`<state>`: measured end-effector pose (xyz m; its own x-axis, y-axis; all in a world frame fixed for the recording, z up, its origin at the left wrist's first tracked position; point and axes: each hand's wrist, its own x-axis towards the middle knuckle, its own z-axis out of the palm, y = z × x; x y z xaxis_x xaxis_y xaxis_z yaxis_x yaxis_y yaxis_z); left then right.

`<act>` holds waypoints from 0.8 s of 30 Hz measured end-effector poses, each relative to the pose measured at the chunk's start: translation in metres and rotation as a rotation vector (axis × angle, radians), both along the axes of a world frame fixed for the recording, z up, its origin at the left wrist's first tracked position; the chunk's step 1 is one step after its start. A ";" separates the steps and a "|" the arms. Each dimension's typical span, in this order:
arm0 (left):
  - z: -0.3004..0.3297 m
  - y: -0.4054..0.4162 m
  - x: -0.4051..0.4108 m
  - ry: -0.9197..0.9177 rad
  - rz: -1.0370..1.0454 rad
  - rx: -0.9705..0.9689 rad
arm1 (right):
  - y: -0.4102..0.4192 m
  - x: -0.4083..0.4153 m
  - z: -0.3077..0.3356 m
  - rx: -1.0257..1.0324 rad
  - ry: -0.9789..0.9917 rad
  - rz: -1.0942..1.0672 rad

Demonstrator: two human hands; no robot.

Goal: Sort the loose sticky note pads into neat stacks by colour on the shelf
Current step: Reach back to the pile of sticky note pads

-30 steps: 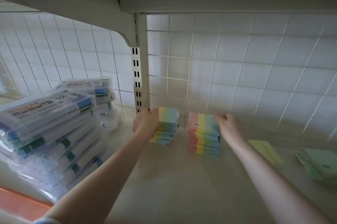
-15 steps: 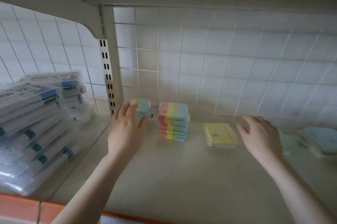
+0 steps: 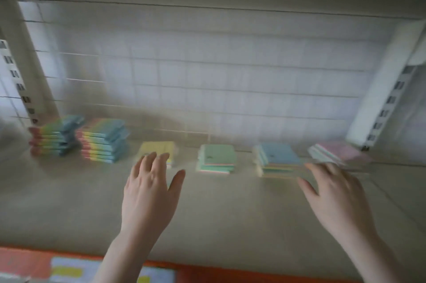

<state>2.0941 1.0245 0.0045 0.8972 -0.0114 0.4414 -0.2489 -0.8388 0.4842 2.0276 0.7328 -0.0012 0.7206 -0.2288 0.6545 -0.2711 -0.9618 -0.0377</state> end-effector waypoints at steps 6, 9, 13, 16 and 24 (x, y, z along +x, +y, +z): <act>0.008 -0.095 -0.045 0.047 -0.076 0.018 | -0.079 -0.055 -0.002 0.063 -0.038 -0.028; 0.015 -0.121 -0.057 0.045 -0.107 0.031 | -0.104 -0.076 -0.005 0.119 -0.050 -0.075; 0.014 -0.151 -0.071 0.047 -0.175 0.029 | -0.129 -0.105 -0.014 0.179 -0.089 -0.150; 0.010 -0.176 -0.085 0.062 -0.213 0.013 | -0.146 -0.126 -0.014 0.238 -0.081 -0.197; 0.009 -0.274 -0.129 0.081 -0.263 0.011 | -0.235 -0.181 -0.008 0.237 -0.130 -0.245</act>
<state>1.9646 0.7505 0.0138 0.8953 -0.2533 0.3665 -0.4197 -0.7554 0.5031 1.8468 0.4982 -0.0090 0.5402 -0.5405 0.6451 -0.4706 -0.8294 -0.3010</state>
